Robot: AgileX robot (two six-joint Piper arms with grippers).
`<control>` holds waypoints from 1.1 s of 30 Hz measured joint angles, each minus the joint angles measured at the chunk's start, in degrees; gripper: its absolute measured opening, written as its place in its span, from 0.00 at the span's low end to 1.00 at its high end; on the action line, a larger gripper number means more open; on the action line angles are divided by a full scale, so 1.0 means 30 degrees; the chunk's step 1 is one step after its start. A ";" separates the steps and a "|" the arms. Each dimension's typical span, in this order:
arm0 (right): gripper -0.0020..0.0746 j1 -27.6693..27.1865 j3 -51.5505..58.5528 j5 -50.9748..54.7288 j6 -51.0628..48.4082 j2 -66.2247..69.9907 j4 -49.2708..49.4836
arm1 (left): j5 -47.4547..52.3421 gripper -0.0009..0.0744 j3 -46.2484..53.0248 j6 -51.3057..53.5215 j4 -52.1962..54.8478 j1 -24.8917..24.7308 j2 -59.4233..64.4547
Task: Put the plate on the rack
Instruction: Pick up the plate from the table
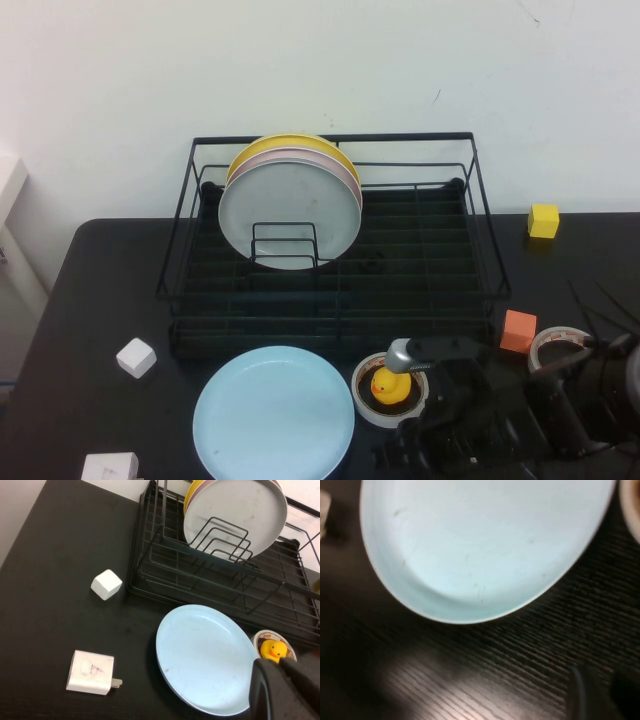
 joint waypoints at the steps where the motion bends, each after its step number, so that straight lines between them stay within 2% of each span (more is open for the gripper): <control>1: 0.21 0.0000 0.0000 -0.0033 0.0531 0.0000 0.0000 | 0.0000 0.01 0.0000 0.0000 0.0000 0.0000 0.0000; 6: 0.49 0.0000 -0.0302 0.0290 0.2831 0.0000 0.0000 | 0.0000 0.01 0.0000 0.0000 0.0000 0.0000 0.0000; 10: 0.56 0.0000 -0.1102 0.0510 0.3777 0.0079 0.0000 | 0.0000 0.01 0.0000 0.0000 0.0000 0.0000 0.0000; 18: 0.57 0.0000 -0.3274 0.0804 0.5713 0.2660 0.0031 | 0.0000 0.01 0.0000 0.0000 0.0000 0.0000 0.0000; 26: 0.57 0.0000 -0.4348 0.1102 0.6167 0.4951 0.0075 | -0.0070 0.01 0.0000 0.0074 0.0000 0.0000 0.0000; 33: 0.49 0.0000 -0.5255 0.1102 0.6212 0.5173 0.0075 | -0.0149 0.01 0.0000 0.0197 0.0147 0.0000 0.0000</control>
